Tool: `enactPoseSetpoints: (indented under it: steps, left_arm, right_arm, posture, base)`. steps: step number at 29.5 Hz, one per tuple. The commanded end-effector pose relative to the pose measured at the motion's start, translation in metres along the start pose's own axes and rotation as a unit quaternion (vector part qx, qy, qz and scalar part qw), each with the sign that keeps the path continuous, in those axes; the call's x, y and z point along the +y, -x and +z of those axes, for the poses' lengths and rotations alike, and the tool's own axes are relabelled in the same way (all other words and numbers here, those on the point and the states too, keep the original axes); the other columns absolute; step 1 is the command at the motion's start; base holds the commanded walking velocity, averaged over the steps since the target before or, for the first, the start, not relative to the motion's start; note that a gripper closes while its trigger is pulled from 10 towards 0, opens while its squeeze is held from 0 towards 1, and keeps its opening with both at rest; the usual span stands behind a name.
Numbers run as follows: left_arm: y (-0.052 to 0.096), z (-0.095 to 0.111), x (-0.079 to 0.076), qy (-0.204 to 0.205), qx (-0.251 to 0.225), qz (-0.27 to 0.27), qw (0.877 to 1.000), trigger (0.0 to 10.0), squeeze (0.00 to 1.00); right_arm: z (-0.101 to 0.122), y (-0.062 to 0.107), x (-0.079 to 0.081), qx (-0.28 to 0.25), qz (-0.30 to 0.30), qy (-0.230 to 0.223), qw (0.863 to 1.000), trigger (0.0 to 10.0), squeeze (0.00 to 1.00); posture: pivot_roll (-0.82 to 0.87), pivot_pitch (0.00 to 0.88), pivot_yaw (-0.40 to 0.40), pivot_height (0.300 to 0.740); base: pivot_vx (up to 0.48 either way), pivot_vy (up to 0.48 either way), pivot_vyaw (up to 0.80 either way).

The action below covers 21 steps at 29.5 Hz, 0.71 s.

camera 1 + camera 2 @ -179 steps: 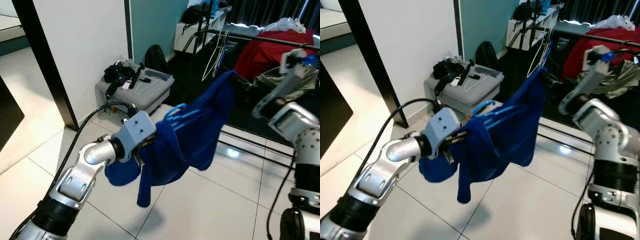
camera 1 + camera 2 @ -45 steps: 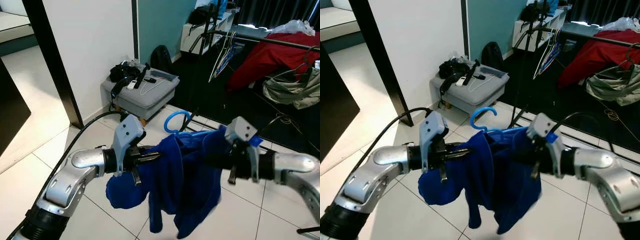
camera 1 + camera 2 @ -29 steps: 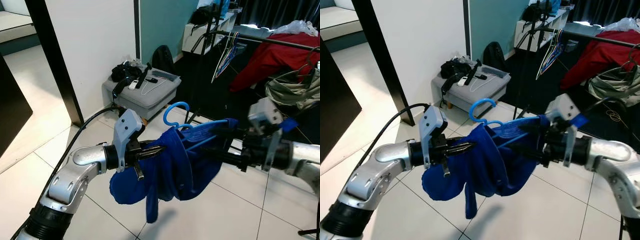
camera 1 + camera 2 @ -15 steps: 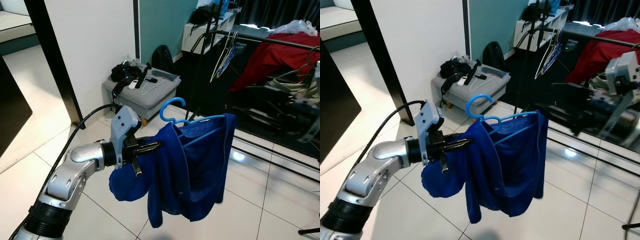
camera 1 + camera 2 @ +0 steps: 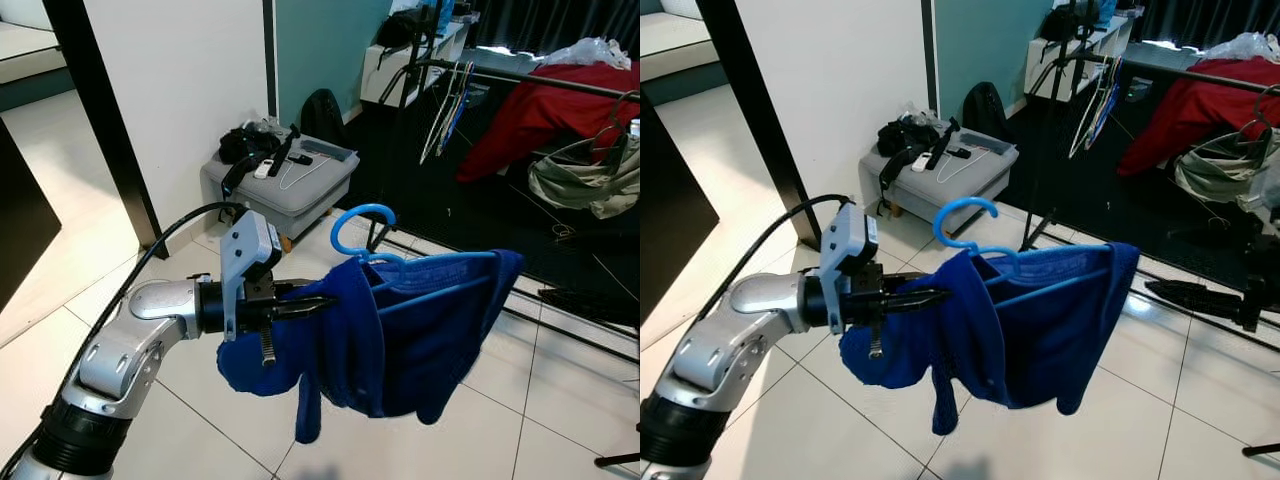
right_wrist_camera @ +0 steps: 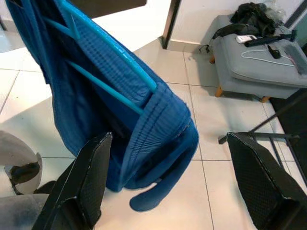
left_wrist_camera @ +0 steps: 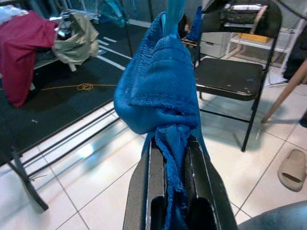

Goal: Hang hanger

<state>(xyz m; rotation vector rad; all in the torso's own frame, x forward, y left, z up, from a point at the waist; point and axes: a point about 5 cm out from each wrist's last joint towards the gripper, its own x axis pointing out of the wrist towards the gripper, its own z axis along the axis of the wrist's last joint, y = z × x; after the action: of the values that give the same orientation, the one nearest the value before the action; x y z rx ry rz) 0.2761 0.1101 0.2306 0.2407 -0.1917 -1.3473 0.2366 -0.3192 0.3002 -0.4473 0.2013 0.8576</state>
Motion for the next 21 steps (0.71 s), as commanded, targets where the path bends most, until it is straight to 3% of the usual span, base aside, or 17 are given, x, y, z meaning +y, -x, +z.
enactPoseSetpoints:
  steps: [1, 14, 21]
  left_arm:
    - [-0.004, 0.011, -0.005, -0.022, -0.012, -0.034, 0.999, 10.0, 0.0]
    - [-0.019, 0.013, -0.016, -0.028, -0.016, -0.088, 0.996, 10.0, 0.0]
    - [-0.027, 0.012, -0.023, -0.026, -0.018, -0.115, 0.993, 10.0, 0.0]
  right_arm:
    - [0.001, -0.001, 0.002, 0.008, 0.015, 0.006, 1.0, 10.0, 0.0]
    - [0.005, -0.016, 0.006, 0.02, 0.087, 0.034, 0.995, 10.0, 0.0]
    - [0.016, -0.041, 0.021, 0.006, 0.17, 0.055, 0.984, 10.0, 0.0]
  posture:
    - [-0.11, 0.076, -0.009, 0.74]
    - [-0.11, 0.073, 0.001, 0.74]
    - [-0.11, 0.072, 0.004, 0.74]
  base:
    - [0.0, 0.0, 0.0]
    - [0.0, 0.0, 0.0]
    - [0.0, 0.0, 0.0]
